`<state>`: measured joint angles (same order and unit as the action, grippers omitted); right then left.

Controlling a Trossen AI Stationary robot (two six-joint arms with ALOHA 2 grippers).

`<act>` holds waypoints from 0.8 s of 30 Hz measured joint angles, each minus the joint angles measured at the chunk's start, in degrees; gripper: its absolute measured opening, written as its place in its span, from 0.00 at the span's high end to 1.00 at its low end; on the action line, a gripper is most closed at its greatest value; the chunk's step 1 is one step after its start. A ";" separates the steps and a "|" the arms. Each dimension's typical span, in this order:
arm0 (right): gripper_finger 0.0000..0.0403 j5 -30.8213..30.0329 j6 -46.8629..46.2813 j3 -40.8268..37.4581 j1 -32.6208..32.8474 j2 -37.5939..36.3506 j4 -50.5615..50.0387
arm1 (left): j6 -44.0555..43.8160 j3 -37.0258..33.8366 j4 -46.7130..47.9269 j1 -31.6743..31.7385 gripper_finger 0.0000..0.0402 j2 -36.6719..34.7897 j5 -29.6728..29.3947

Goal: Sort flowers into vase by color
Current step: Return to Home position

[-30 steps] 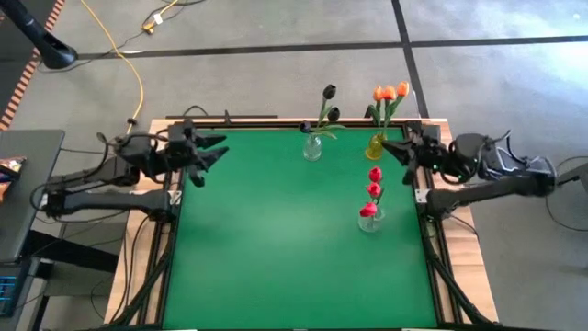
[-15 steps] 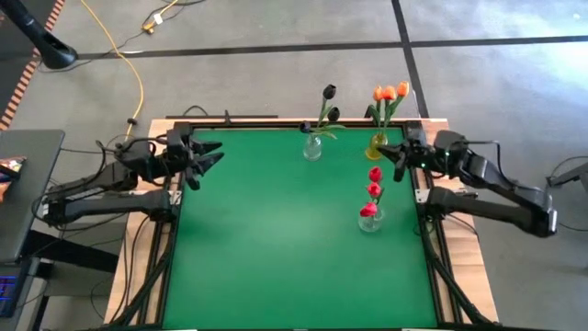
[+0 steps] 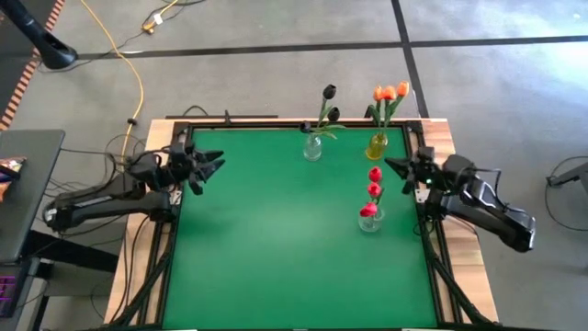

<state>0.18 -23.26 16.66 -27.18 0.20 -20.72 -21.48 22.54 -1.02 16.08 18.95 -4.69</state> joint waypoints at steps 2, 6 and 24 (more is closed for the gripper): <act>0.96 0.11 -0.54 -2.32 1.14 0.60 0.23 | -1.69 -2.57 -0.09 0.04 0.59 -2.68 -0.65; 0.96 -0.47 -0.34 -5.57 3.44 1.23 4.24 | -4.77 -6.95 -0.45 0.02 0.59 -7.70 -1.04; 0.96 -0.28 6.58 -15.76 9.91 1.25 20.91 | -11.02 -20.89 -13.36 0.04 0.59 -16.04 3.91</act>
<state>-0.10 -16.69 0.90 -17.27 1.45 0.19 -32.49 1.65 -14.38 16.12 2.91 -0.78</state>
